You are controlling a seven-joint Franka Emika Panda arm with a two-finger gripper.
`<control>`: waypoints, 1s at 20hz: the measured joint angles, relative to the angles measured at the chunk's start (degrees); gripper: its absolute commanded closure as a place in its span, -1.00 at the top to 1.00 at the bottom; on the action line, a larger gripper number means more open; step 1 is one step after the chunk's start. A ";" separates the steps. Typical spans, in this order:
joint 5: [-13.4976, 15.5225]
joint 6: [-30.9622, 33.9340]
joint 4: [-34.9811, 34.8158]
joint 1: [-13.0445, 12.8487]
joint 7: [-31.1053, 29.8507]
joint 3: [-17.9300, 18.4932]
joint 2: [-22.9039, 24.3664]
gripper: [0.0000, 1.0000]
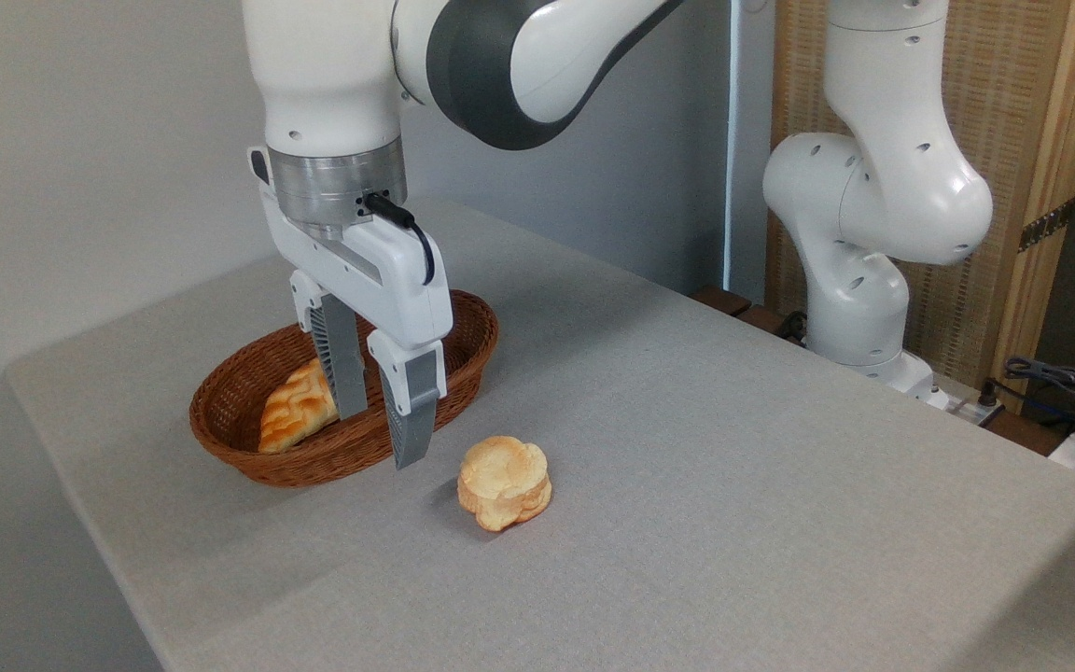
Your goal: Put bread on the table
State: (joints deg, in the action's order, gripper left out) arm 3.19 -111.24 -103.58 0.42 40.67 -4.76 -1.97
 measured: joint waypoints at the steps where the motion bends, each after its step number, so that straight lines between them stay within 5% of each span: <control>1: 0.00 0.00 0.00 0.00 0.00 0.00 0.06 1.00; 20: 0.00 5.37 2.33 -0.15 -0.06 -0.09 1.13 1.00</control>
State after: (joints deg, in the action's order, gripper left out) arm 3.19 -105.86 -101.25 0.27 40.61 -4.85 -0.84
